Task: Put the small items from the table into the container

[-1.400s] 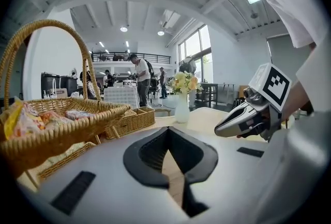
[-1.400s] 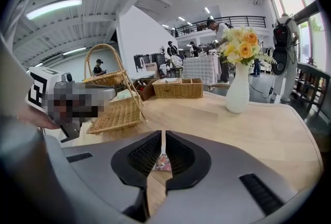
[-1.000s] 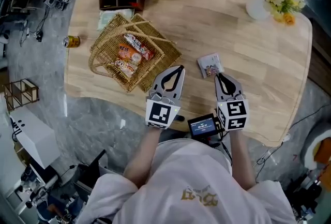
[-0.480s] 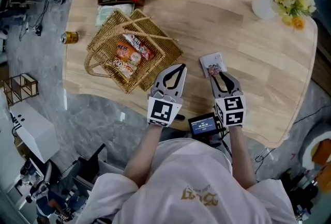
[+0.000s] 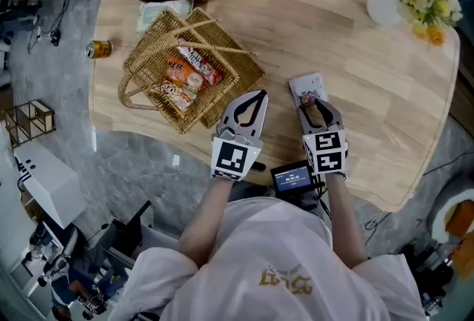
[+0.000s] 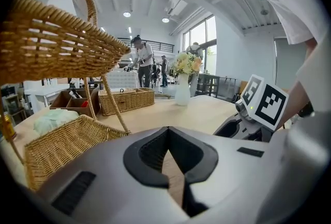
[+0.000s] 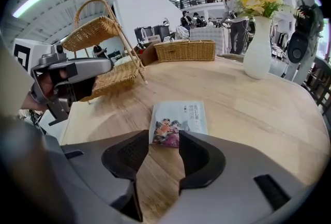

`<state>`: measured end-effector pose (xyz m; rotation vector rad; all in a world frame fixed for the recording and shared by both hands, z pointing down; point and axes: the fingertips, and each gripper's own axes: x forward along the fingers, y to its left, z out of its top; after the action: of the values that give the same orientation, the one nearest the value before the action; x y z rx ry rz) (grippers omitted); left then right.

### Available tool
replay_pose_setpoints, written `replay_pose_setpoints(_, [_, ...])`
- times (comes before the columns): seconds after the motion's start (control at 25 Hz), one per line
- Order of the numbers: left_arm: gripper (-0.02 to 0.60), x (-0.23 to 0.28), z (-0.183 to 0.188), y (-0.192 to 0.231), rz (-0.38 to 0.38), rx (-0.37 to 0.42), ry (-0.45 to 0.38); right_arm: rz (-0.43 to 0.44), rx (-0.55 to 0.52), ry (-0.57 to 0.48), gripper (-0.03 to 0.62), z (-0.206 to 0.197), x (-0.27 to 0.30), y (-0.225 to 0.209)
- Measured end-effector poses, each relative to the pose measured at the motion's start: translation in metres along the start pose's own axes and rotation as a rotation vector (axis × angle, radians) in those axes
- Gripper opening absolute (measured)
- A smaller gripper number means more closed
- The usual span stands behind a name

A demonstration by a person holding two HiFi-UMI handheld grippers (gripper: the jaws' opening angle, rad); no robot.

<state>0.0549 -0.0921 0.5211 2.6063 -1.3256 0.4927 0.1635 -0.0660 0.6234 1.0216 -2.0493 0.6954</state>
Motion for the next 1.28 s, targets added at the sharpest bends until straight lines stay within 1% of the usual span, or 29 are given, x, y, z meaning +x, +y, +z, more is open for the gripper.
replay_pose_setpoints(0.2, [-0.006, 0.002, -0.001, -0.001, -0.006, -0.002, 0.007, -0.05, -0.007, 0.007, 0.178, 0.001, 0.004, -0.004])
replay_pose_setpoints(0.36, [-0.006, 0.003, -0.001, -0.002, -0.006, 0.0, 0.011, -0.076, -0.059, -0.016, 0.178, 0.002, 0.006, -0.002])
replay_pose_setpoints(0.48, [-0.006, 0.004, 0.002, -0.004, -0.008, -0.001, 0.006, -0.074, -0.06, -0.032, 0.178, 0.0, 0.006, -0.002])
replay_pose_setpoints(0.64, [-0.006, 0.006, 0.005, -0.007, -0.013, 0.009, 0.007, -0.059, -0.069, -0.007, 0.166, 0.0, 0.006, -0.003])
replay_pose_setpoints(0.68, [-0.006, 0.007, 0.006, -0.007, -0.014, 0.01, 0.008, -0.06, -0.072, -0.005, 0.149, 0.0, 0.007, -0.004])
replay_pose_setpoints(0.76, [-0.006, 0.008, 0.007, -0.01, -0.017, 0.014, 0.01, -0.067, -0.08, -0.003, 0.065, 0.001, 0.007, -0.008])
replay_pose_setpoints(0.8, [-0.006, 0.008, 0.008, -0.011, -0.019, 0.017, 0.011, -0.067, -0.084, 0.003, 0.053, 0.001, 0.007, -0.009])
replay_pose_setpoints(0.92, [-0.006, 0.006, 0.011, -0.015, -0.021, 0.026, 0.014, -0.058, -0.09, 0.005, 0.046, 0.002, 0.006, -0.009])
replay_pose_setpoints(1.0, [-0.006, 0.007, 0.012, -0.016, -0.018, 0.029, 0.015, -0.041, -0.068, -0.013, 0.043, 0.003, 0.006, -0.009])
replay_pose_setpoints(1.12, [-0.006, 0.008, 0.017, -0.018, -0.011, 0.034, 0.014, -0.029, 0.037, -0.06, 0.031, 0.003, 0.004, -0.015])
replay_pose_setpoints(1.16, [-0.006, 0.008, 0.019, -0.019, -0.01, 0.037, 0.012, -0.035, 0.047, -0.066, 0.031, 0.003, 0.002, -0.018])
replay_pose_setpoints(1.28, [-0.006, 0.01, 0.025, -0.021, -0.007, 0.043, 0.006, -0.036, 0.032, -0.078, 0.029, 0.002, -0.005, -0.02])
